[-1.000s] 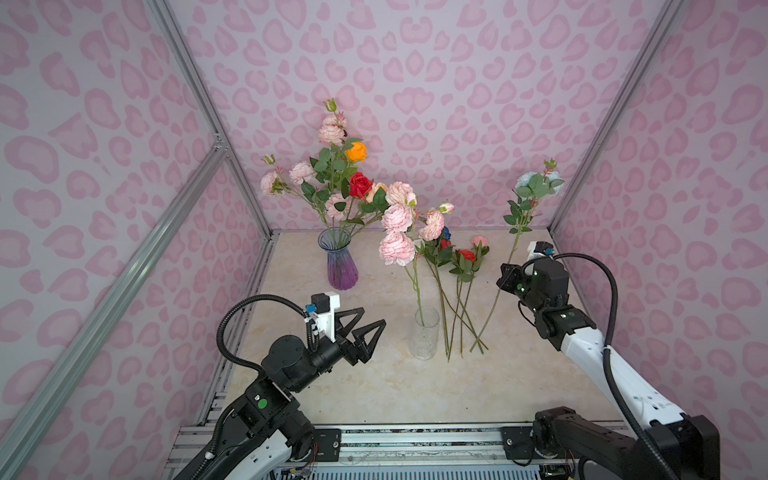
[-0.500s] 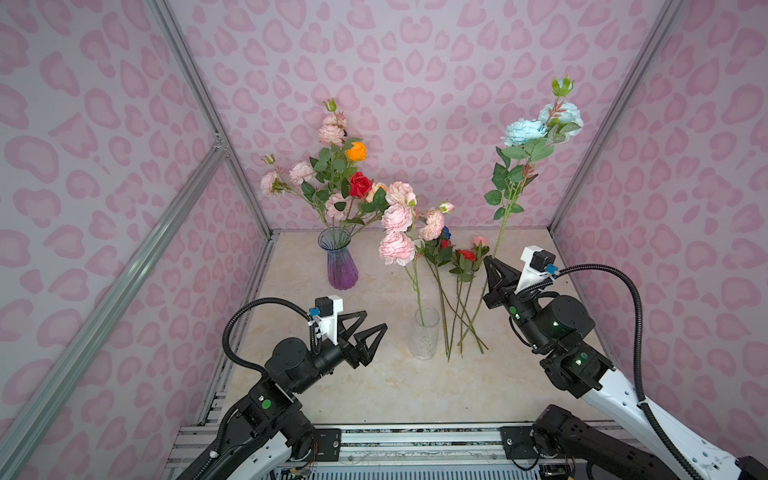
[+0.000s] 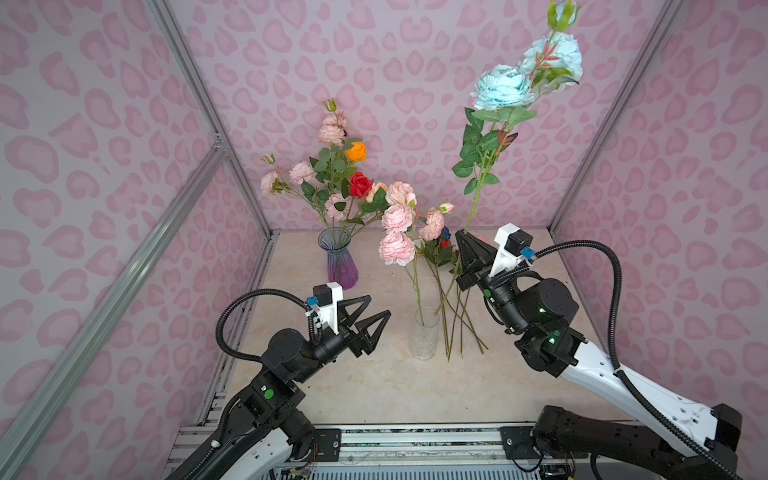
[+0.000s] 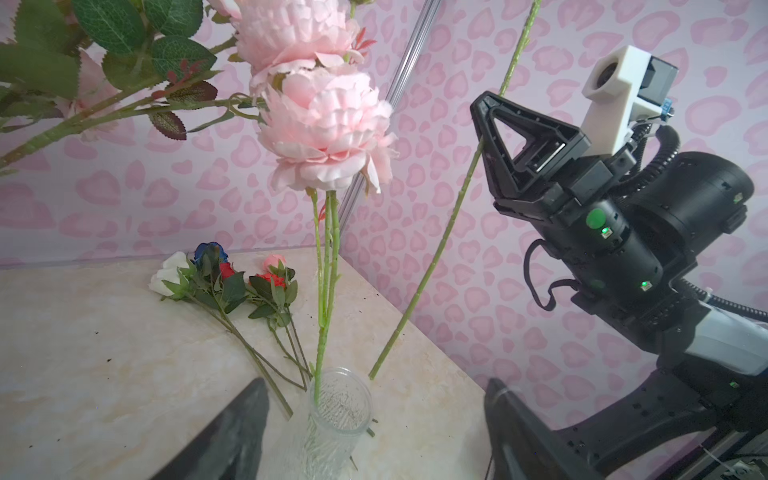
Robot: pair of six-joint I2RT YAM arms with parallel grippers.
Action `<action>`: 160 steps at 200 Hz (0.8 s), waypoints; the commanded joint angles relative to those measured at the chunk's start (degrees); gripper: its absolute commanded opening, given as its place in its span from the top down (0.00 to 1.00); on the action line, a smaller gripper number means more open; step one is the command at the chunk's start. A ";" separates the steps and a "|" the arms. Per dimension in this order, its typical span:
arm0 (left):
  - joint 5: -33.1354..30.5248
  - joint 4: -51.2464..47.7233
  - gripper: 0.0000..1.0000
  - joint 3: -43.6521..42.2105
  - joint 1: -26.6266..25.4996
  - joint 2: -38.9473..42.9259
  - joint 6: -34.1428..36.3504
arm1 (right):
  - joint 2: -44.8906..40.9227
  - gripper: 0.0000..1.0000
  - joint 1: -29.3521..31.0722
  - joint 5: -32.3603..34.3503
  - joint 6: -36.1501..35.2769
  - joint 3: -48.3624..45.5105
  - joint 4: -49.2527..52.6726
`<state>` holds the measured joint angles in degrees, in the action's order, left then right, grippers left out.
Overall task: Arrange the flowers into the vase
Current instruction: 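Lift the pale blue rose and carry it over the clear vase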
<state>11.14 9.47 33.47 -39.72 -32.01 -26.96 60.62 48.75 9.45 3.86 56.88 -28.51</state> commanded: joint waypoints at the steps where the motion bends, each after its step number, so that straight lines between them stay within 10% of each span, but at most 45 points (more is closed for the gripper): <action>1: 0.42 2.39 0.18 0.02 0.02 0.39 0.68 | 1.78 1.00 0.12 -0.40 -1.01 -0.63 -3.82; 160: -0.65 2.05 0.18 -2.62 0.08 -1.21 1.38 | 7.61 1.00 4.33 6.70 3.07 -17.80 -16.50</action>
<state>10.85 9.50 31.18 -39.72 -33.10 -26.35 67.40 53.04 14.83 5.61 40.14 -41.23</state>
